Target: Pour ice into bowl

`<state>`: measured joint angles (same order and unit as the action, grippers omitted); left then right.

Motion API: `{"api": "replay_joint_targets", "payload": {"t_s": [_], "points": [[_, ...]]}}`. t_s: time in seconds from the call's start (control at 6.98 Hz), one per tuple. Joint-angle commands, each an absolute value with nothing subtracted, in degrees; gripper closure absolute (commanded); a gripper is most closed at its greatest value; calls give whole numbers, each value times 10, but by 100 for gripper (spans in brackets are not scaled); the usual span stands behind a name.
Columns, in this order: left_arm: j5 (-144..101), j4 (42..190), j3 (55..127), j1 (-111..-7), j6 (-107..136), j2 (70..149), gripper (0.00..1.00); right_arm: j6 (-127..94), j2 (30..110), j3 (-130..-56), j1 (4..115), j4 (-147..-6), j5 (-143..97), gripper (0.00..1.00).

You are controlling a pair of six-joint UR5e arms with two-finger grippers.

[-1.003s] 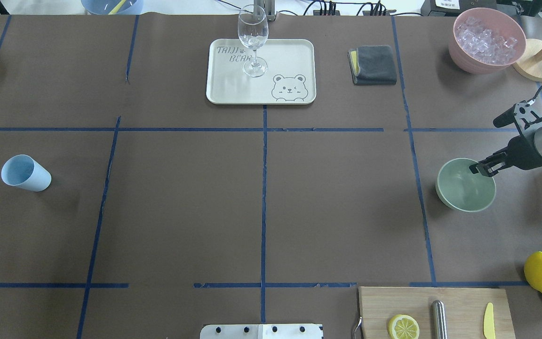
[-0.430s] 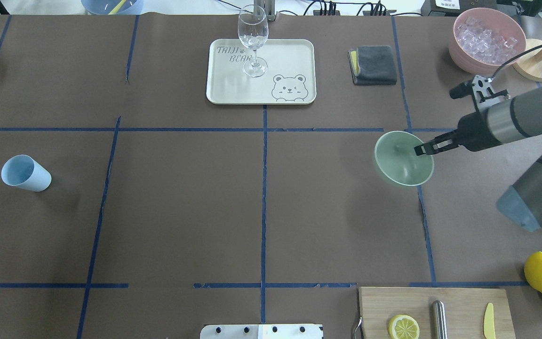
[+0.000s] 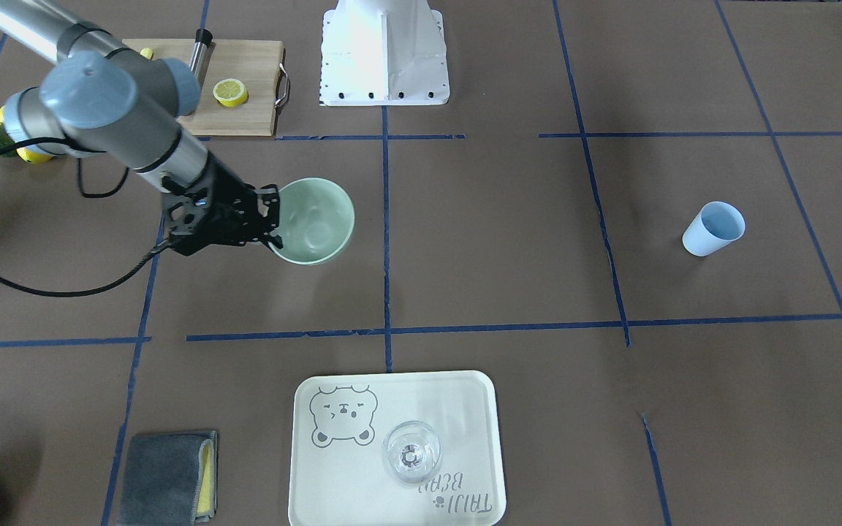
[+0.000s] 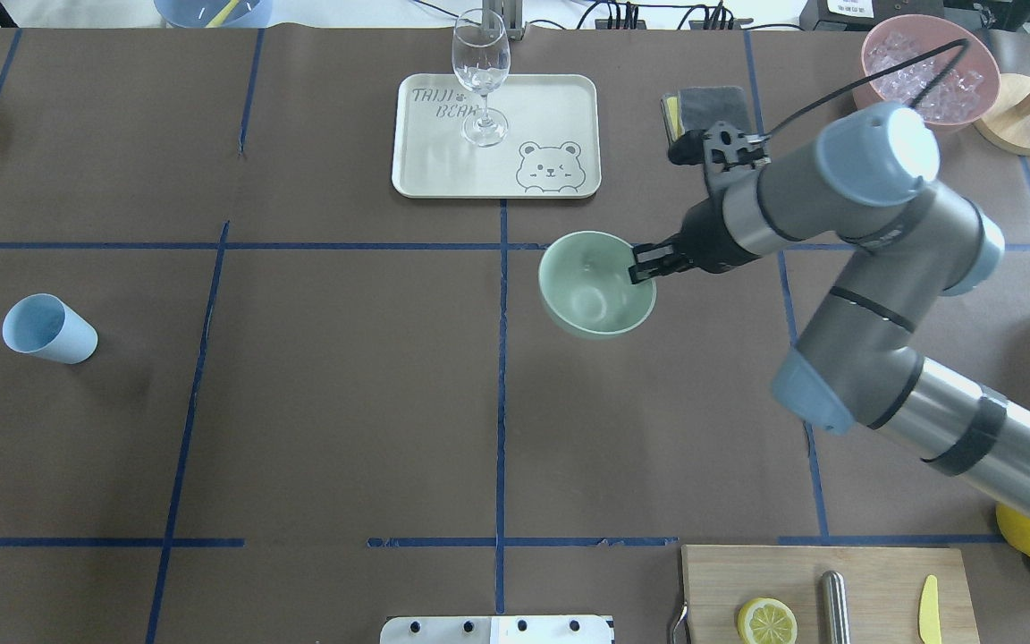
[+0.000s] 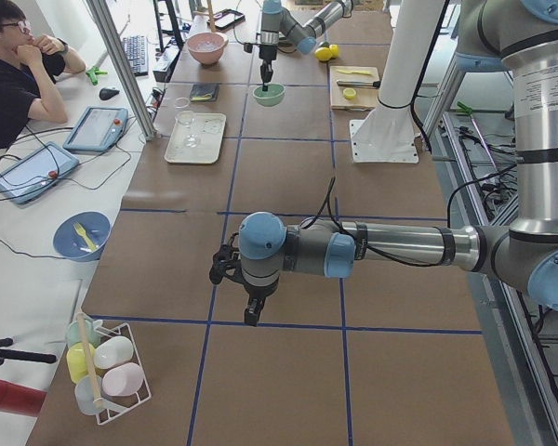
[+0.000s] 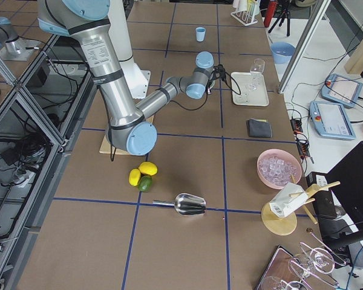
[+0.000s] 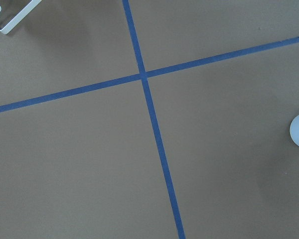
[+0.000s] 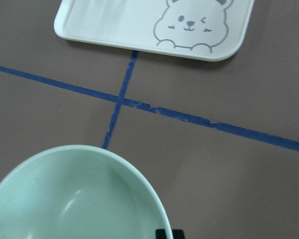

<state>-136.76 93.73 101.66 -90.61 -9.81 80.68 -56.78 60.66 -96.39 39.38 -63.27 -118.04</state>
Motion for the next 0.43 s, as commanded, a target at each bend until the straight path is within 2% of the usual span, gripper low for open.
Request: {"api": "replay_joint_targets", "payload": {"t_s": [0.0,0.29], "points": [[-1371,937,1017,-906,-98,807,0,-633,480,-935,314,-763,-1077,100],[-1384,937,1016,-906,-98,807,0,-698,342,-770,251,-759,-982,100]]}}
